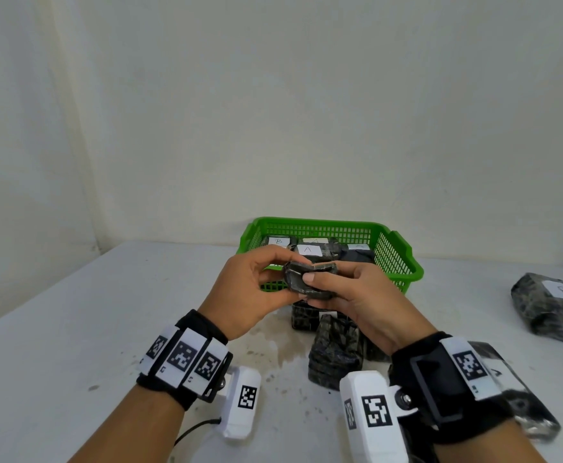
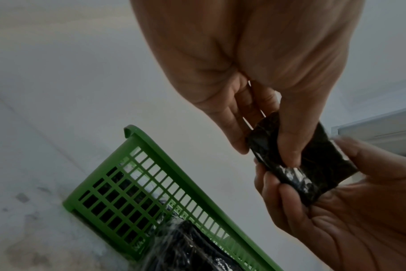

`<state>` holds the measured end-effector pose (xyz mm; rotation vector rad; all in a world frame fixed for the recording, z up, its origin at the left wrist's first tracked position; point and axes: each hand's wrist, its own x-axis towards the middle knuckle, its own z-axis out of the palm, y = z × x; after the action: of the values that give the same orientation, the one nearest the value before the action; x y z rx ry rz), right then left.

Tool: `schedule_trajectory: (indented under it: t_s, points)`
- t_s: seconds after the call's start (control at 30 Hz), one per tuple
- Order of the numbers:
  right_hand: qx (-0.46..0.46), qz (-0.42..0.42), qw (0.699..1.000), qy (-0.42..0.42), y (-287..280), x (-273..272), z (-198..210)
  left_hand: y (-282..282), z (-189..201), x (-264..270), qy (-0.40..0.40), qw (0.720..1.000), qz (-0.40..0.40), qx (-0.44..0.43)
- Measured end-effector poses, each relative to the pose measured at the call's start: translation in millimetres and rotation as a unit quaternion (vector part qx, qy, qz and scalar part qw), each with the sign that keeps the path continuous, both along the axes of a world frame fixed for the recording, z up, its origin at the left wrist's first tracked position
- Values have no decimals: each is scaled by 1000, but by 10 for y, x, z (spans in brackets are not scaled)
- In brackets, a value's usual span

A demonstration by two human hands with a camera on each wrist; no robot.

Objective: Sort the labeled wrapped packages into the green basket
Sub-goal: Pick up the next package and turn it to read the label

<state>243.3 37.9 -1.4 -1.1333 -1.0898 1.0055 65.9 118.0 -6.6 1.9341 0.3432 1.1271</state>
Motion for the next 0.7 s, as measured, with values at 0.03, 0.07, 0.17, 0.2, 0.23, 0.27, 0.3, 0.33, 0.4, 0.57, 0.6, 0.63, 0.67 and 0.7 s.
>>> schedule_trajectory:
  t_s: [0.03,0.07,0.17,0.2,0.23,0.27,0.3,0.33,0.4,0.57,0.6,0.63,0.67,0.7]
  points:
    - [1,1,1000,-2,0,-2,-1,-3,1,-2,0,1000,-1,0]
    - [4,1,1000,-4,0,-5,0,-4,3,-5,0,1000,-1,-1]
    - [15,-3,1000,-1,-3,-7,-1,8,14,-3,-3,1000,0,-2]
    - [17,-2,1000,1,-6,-5,6,13,16,-3,-5,1000,1,-1]
    - [18,-2,1000,3,-9,-1,15,16,19,-4,-8,1000,3,1]
    - [19,-1,1000,5,-13,9,28,22,20,-12,-11,1000,5,2]
    - [20,0,1000,9,-18,24,38,30,21,-20,-15,1000,6,1]
    - [20,-1,1000,12,-22,40,51,38,25,-28,-19,1000,6,-1]
    - [23,-5,1000,8,-33,57,63,38,33,-37,-24,1000,3,0]
    - [20,-6,1000,-4,-43,55,77,40,24,-27,-26,1000,4,6]
    - [15,2,1000,-5,-56,61,95,46,24,-30,-27,1000,6,4]
    - [10,9,1000,-6,-68,70,110,50,29,-31,-27,1000,6,2]
    - [7,12,1000,-6,-80,76,122,51,33,-30,-27,1000,6,1]
    - [9,9,1000,-6,-83,79,125,46,36,-29,-27,1000,5,3]
